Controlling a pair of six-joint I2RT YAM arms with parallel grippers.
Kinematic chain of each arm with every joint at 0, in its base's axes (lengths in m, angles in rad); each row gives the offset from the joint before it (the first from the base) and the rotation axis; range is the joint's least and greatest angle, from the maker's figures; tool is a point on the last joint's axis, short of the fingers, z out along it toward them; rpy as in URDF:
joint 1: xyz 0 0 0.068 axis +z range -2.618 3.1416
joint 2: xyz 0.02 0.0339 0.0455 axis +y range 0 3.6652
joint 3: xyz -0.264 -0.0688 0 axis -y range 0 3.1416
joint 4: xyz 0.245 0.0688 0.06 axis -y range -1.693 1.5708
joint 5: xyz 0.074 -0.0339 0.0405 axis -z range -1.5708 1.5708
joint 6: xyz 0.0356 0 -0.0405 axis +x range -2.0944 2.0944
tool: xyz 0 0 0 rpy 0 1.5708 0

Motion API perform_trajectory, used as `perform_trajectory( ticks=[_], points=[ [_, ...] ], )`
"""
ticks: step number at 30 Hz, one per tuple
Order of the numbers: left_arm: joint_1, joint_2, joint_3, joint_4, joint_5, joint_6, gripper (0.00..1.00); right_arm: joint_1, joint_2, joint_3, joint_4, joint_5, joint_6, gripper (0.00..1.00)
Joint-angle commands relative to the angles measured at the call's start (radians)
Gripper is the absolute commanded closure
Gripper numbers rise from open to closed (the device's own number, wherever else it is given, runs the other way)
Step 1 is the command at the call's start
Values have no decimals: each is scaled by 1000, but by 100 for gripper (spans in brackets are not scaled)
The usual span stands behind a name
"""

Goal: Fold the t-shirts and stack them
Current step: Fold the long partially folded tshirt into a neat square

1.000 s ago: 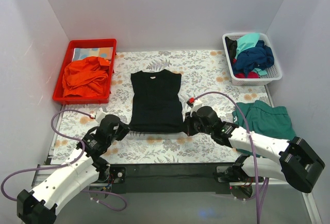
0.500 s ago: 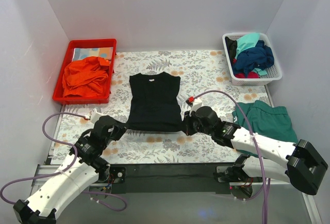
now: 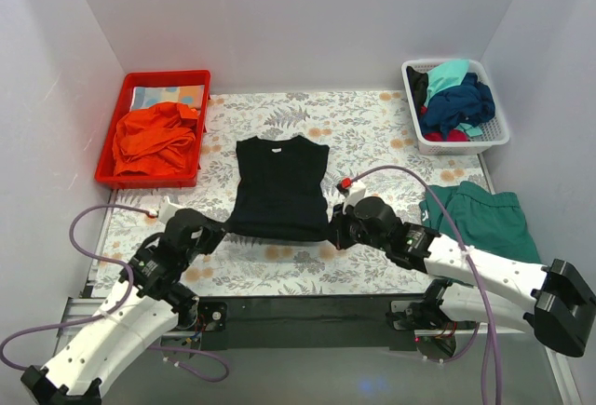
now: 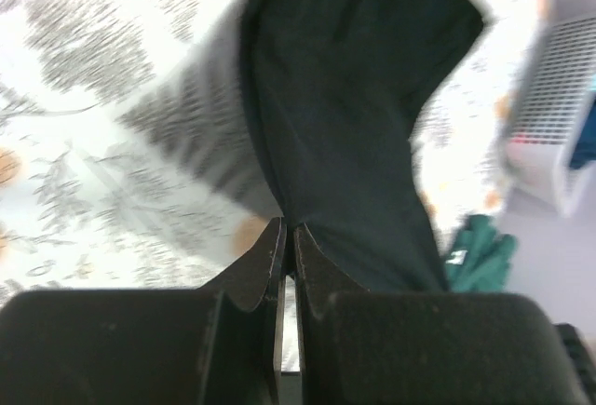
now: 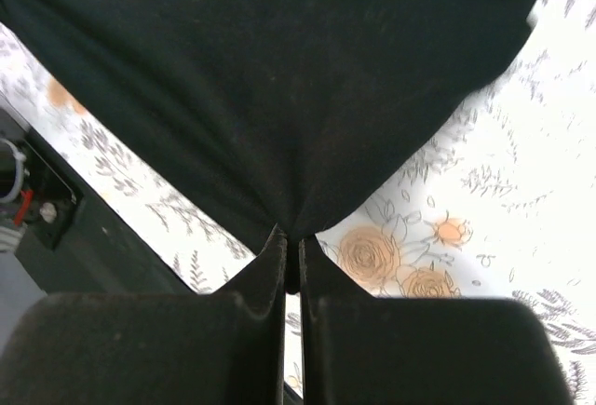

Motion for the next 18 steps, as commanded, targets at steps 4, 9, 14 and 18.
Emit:
perform_trajectory(
  ticks=[4,9,14,18],
  points=[
    [5,32,176,41,-137,64,100,3,-40,173,-81,107,-95,99],
    [6,101,179,159,-168,124,100,2,18,233,-77,193,-161,99],
    [6,306,228,313,-231,188,100,-2,118,297,-37,283,-235,99],
    [5,434,311,359,-309,215,100,-35,182,353,-3,296,-262,99]
  ],
)
